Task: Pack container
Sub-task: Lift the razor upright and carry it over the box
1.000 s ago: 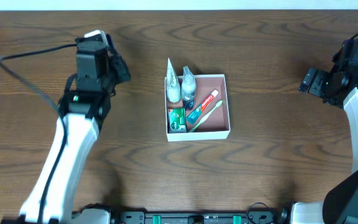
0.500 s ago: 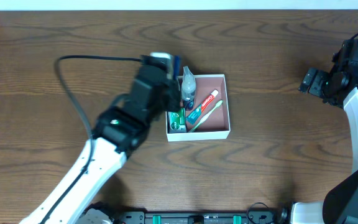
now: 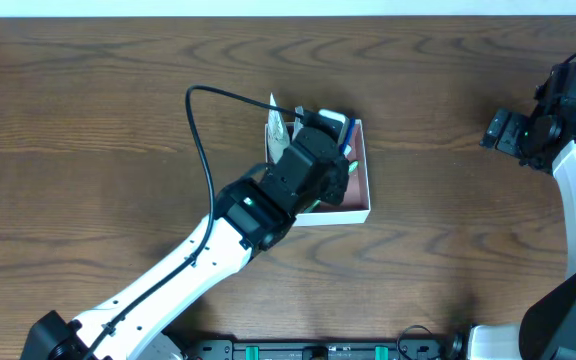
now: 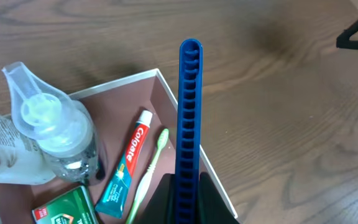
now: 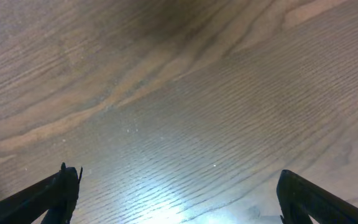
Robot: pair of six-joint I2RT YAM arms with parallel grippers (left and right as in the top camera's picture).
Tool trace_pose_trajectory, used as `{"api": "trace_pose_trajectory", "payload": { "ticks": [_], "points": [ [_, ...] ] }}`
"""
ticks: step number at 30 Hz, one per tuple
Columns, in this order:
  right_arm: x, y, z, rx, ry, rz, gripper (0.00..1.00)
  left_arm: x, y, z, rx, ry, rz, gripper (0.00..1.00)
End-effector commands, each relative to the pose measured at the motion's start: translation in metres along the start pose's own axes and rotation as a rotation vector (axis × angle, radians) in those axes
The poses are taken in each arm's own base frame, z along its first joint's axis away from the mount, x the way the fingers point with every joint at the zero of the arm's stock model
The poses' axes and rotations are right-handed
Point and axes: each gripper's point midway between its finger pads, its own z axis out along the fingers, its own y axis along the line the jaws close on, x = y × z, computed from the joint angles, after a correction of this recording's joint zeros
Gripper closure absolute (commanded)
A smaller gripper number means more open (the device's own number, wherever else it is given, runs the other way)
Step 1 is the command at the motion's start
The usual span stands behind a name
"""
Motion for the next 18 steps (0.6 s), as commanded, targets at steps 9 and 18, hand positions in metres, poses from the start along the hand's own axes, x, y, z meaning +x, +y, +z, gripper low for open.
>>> {"api": "trace_pose_trajectory", "payload": {
  "ticks": [9, 18],
  "points": [
    [0.001, -0.002, 0.003, 0.007, 0.008, 0.015, 0.01, 0.026, 0.021, 0.042, -0.193, 0.038, 0.028, 0.94],
    [0.001, -0.002, 0.003, 0.007, 0.008, 0.015, 0.01, 0.061, 0.031, 0.076, -0.237, 0.135, 0.037, 0.94]
  ]
}}
